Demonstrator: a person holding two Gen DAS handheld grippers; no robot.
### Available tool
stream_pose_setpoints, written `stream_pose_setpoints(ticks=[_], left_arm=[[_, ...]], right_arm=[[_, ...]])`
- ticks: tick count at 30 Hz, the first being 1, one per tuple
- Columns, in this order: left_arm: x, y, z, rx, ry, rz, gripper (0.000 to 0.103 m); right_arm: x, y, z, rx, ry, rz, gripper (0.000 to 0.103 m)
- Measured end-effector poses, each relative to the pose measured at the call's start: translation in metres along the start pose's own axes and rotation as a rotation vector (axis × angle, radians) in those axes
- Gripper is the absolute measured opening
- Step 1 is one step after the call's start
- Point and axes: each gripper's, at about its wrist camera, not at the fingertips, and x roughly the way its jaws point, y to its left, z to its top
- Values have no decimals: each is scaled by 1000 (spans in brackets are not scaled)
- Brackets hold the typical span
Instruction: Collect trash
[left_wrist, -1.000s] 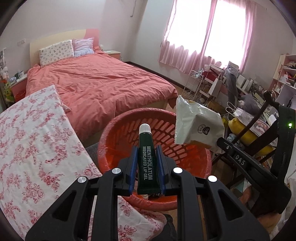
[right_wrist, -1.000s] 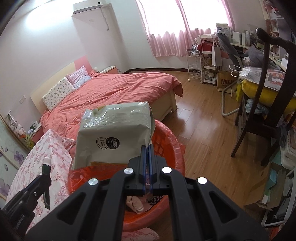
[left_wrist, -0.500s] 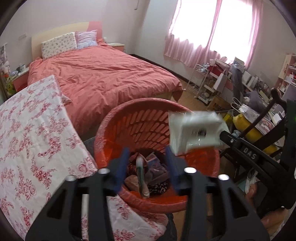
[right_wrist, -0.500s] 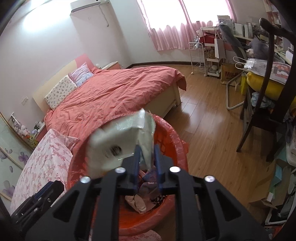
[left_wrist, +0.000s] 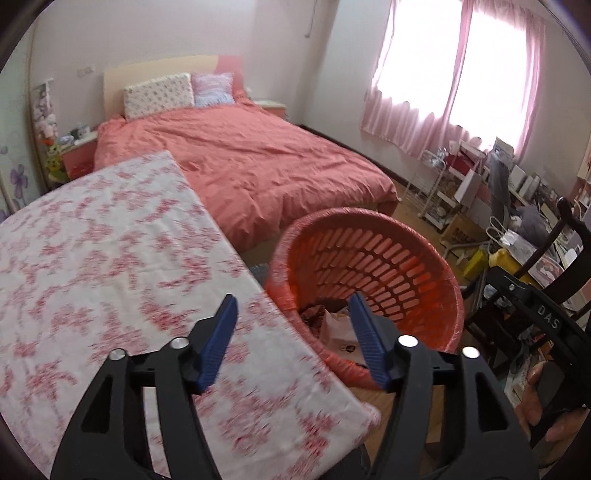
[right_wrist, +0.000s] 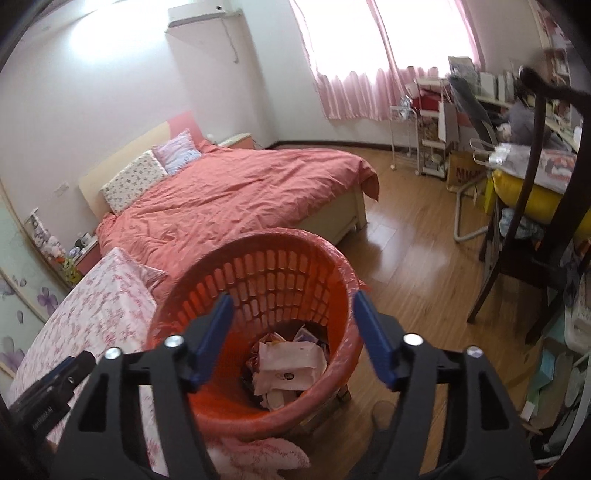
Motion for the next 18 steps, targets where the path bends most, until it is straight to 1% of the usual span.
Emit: stream_pose_setpoints(ticks=[4, 7, 8, 10, 12, 14, 18], left_arm=[[-38, 13, -13, -1, -84, 56, 87], [-65, 21, -24, -9, -141, 90, 96], [-73, 23, -28, -10, -155, 102, 96], [-89, 28, -39, -16, -183, 121, 101], [-103, 33, -47, -29, -206, 140, 101], [-116, 38, -57, -43, -224, 160, 101], [-137, 45, -77, -77, -258, 213, 101]], right_arm=[[-37, 6, -12, -57, -68, 10, 93], [-67, 9, -23, -88, -114, -5, 98], [-74, 9, -26, -97, -124, -12, 99], [-92, 13, -35, -125, -152, -22, 99], [-105, 18, -42, -152, -172, -23, 99], [-121, 25, -54, -184, -191, -11, 99], [-142, 37, -76, -235, -192, 35, 99]])
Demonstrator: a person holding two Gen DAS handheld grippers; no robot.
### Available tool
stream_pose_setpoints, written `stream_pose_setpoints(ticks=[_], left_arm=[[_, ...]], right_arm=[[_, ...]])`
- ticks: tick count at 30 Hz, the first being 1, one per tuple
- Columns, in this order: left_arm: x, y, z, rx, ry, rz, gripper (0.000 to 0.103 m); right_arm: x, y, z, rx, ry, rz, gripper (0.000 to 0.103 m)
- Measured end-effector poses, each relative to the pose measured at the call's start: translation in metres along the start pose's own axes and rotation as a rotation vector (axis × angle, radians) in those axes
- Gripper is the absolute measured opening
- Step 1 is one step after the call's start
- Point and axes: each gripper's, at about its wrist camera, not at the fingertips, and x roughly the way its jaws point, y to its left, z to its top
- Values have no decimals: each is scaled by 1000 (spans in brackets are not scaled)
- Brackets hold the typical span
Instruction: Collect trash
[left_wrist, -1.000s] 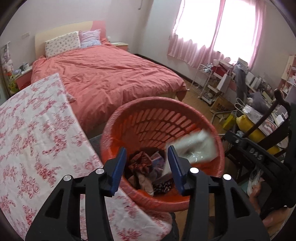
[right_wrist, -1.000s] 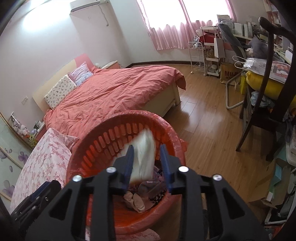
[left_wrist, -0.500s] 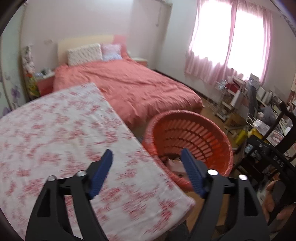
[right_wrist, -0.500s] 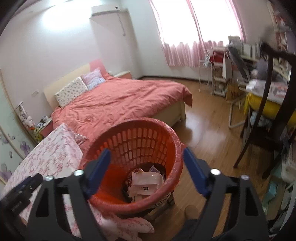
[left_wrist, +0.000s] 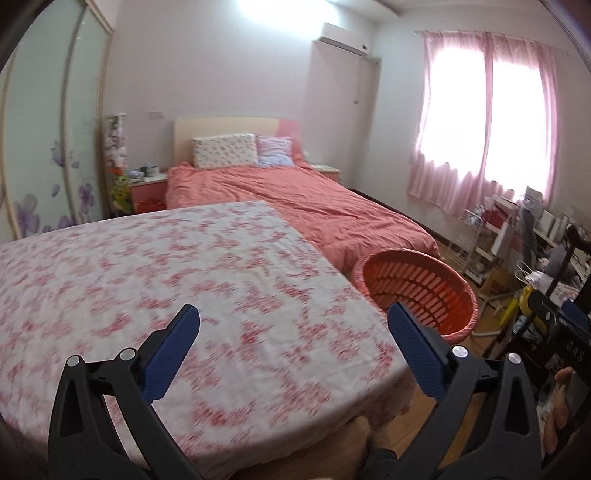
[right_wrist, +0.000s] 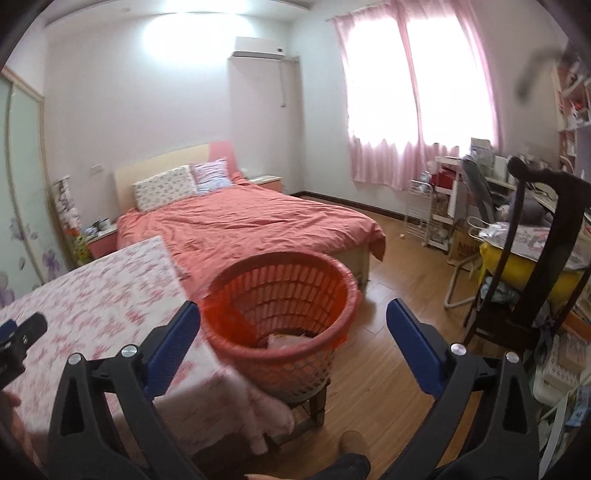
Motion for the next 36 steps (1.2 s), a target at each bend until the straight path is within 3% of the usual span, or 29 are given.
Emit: stream_pose_setpoints(ticks=[10, 19, 36], left_arm=[[-39, 20, -30, -69, -51, 105, 101], [-53, 24, -50, -85, -58, 239, 101], [-62, 20, -66, -69, -37, 308, 100]], right_arm=[[-47, 43, -28, -136, -49, -1, 99], [-54, 57, -40, -151, -7, -59, 99], [-59, 66, -58, -164, -12, -140, 99]])
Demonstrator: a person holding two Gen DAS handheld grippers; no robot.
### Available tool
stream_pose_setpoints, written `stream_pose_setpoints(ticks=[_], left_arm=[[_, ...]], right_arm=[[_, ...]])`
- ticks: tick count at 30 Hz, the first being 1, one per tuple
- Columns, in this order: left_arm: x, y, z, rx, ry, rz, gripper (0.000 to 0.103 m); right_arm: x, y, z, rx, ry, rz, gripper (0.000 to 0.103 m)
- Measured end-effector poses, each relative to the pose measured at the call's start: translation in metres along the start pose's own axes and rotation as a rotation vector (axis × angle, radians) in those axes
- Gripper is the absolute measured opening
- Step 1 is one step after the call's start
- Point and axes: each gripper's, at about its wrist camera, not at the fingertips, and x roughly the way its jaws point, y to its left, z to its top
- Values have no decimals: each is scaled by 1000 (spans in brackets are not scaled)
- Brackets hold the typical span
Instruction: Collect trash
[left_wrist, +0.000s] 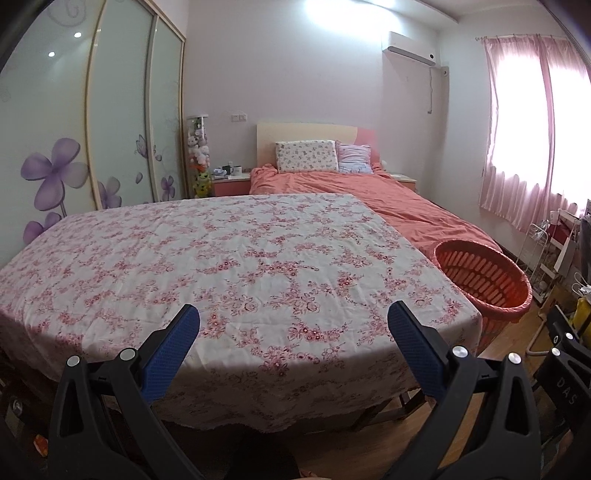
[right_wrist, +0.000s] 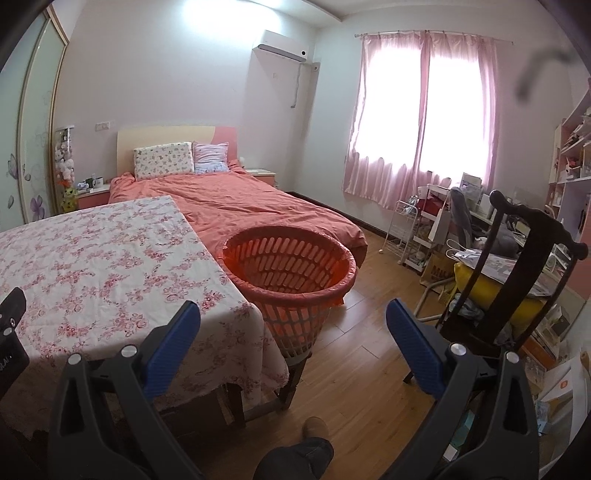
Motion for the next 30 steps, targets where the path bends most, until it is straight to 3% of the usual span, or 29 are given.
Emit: stream_pose_setpoints(ticks=[8, 30], left_arm=[[-12, 2, 4, 9, -40, 66, 100], [-14, 8, 0, -21, 13, 30, 100]], right_arm=[[-4, -1, -1, 5, -6, 1, 99], [-16, 2, -4, 3, -8, 21, 99]])
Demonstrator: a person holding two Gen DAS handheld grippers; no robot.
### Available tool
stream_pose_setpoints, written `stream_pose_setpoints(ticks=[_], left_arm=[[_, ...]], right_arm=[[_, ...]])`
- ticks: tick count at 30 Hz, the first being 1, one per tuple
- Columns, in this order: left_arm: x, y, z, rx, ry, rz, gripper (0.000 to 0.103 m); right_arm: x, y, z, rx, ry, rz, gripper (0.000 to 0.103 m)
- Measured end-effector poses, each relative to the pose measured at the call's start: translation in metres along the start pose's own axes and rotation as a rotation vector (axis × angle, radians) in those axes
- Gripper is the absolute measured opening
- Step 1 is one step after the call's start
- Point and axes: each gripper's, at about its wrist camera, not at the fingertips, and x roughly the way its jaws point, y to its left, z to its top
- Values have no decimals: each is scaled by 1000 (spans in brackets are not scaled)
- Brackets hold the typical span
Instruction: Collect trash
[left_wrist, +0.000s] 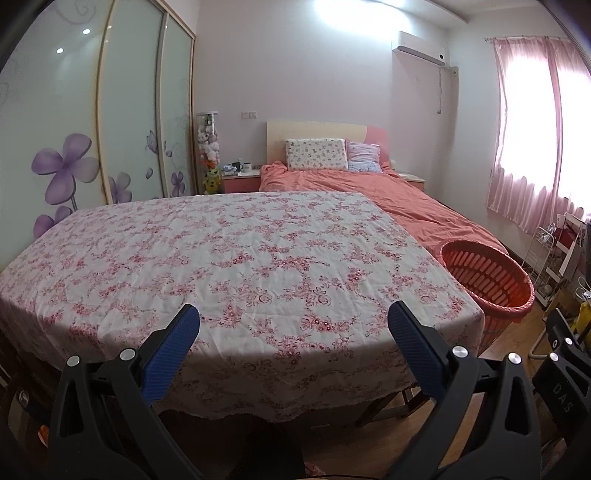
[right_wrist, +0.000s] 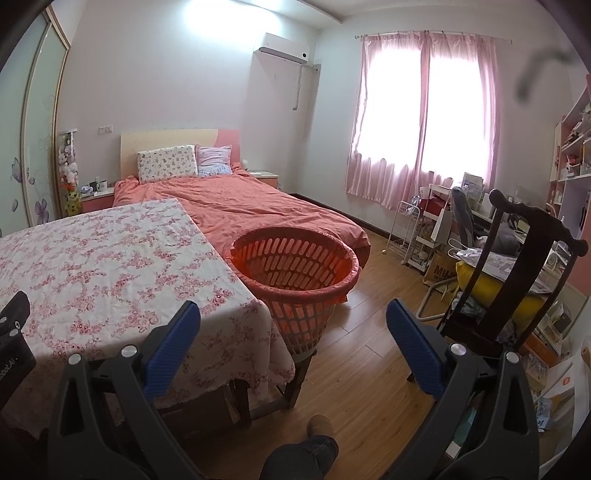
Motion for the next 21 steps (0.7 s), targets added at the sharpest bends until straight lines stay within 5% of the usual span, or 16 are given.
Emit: stream_pose_setpoints(ticks=[21], left_arm=[[1, 2, -3, -6, 16, -4, 100]], right_arm=[[1, 0, -1, -1, 24, 21, 99]])
